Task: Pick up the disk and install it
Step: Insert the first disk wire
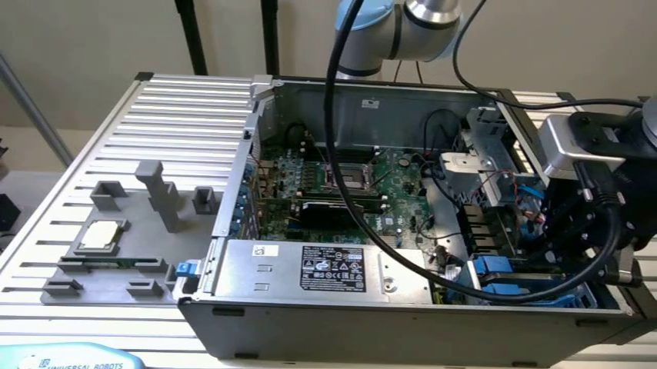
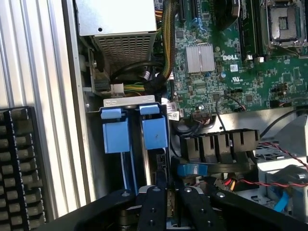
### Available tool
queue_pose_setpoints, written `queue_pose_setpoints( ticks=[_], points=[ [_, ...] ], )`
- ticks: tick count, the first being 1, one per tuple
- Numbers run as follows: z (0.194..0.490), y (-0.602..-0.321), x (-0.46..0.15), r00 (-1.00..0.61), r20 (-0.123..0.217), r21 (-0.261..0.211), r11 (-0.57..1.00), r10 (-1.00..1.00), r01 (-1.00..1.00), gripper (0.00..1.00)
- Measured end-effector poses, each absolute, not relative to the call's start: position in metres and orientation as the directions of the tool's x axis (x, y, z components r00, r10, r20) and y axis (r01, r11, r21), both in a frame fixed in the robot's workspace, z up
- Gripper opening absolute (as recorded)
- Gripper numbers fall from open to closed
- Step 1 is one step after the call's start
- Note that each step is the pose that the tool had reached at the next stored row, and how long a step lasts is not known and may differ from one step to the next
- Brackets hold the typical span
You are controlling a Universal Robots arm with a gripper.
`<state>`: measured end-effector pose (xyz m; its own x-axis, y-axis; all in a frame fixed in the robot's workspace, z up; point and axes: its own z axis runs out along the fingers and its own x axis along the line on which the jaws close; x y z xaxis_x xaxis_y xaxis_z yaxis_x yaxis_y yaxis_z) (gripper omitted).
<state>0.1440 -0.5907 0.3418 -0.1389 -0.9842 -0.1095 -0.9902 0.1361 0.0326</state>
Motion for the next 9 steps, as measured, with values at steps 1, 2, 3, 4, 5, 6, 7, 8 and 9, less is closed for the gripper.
queue_pose_setpoints(
  ticks=[1,2,3,4,5,6,7,8,9],
  points=[
    [0.3418,-0.5906,0.1440,-0.142,-0.109,0.033,0.139,-0.984,-0.990,0.16],
    [0.3418,-0.5903,0.1440,-0.145,-0.108,0.032,0.142,-0.984,-0.989,0.16],
    [0.3418,-0.5900,0.1441,-0.147,-0.107,0.032,0.144,-0.983,-0.989,0.16],
    [0.3417,-0.5897,0.1440,-0.149,-0.106,0.032,0.146,-0.983,-0.989,0.16],
    [0.3417,-0.5894,0.1440,-0.151,-0.105,0.032,0.148,-0.983,-0.988,0.16],
    [0.3417,-0.5891,0.1440,-0.152,-0.103,0.032,0.150,-0.983,-0.988,0.16],
    [0.3416,-0.5887,0.1440,-0.153,-0.101,0.031,0.151,-0.983,-0.988,0.16],
    [0.3415,-0.5886,0.1439,-0.153,-0.098,0.031,0.151,-0.983,-0.988,0.16],
    [0.3414,-0.5884,0.1436,-0.154,-0.096,0.031,0.151,-0.983,-0.988,0.16]
  ],
)
